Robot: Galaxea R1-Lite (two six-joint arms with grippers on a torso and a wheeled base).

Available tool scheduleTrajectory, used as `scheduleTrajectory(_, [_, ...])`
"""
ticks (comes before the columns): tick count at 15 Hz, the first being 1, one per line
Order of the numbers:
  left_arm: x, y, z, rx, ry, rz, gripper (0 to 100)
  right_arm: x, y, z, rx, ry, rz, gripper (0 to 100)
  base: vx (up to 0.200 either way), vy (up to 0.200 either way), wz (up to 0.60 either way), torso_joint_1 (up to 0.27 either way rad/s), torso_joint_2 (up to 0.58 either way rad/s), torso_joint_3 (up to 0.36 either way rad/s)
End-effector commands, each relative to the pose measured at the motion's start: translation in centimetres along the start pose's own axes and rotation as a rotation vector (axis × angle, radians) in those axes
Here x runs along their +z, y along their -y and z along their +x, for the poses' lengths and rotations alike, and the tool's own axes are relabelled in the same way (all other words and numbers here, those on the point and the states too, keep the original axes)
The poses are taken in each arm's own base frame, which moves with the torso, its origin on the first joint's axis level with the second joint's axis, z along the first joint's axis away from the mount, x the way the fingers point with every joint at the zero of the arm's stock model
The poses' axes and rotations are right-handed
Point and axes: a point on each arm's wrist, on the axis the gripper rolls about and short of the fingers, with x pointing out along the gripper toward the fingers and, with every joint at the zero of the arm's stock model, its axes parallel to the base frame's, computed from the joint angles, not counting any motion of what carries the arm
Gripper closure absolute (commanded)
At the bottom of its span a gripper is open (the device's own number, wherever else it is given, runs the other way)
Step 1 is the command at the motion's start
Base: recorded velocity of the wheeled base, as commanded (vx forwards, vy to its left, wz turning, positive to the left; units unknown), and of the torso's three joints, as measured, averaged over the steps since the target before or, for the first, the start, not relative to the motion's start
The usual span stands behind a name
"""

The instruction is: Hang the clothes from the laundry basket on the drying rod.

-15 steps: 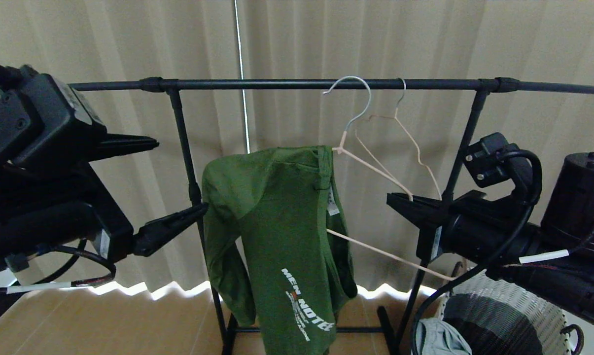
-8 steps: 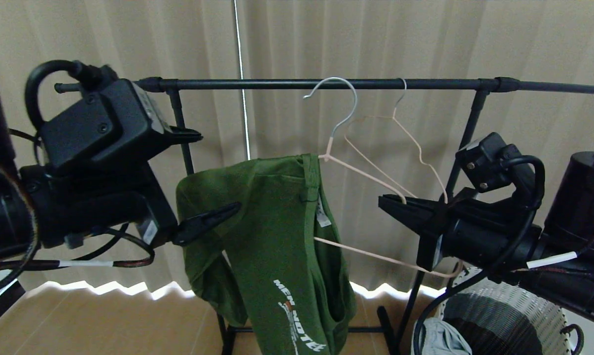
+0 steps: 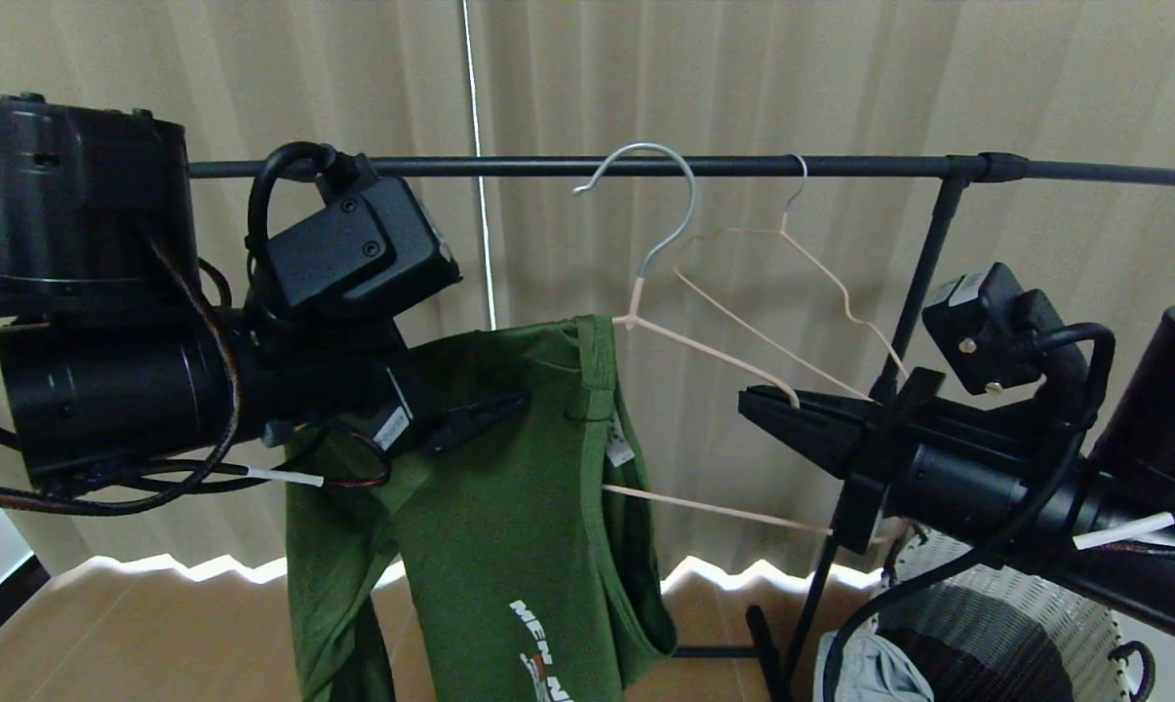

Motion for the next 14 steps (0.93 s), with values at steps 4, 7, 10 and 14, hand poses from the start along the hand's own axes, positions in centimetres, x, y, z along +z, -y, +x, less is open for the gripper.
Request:
scheduleTrajectory(4, [-0.16,0.17,0.38,-0.01,-0.007,0.0,0,-0.19,-0.08,-0.08,0.026,0.002,0.0,100,0.0,0.0,0.0,0.0,0.0,0.0])
scheduleTrajectory(7, [-0.2,0.2,0.38,-0.011,-0.008,-0.001,100,-0.19,-0.08,-0.08,0.026,0.002,0.0,100,0.0,0.0,0.0,0.0,0.0,0.0])
scheduleTrajectory(10, [-0.46,0.44,0.42,-0.02,-0.017,-0.001,100,0.05,-0.06,0.02,0.026,0.011,0.001,100,0.0,0.0,0.0,0.0,0.0,0.0])
scheduleTrajectory(14, [-0.74,0.73,0.39,-0.025,-0.027,0.001,100,0.0,-0.07,-0.03,0.026,0.009,0.001,100,0.0,0.0,0.0,0.0,0.0,0.0])
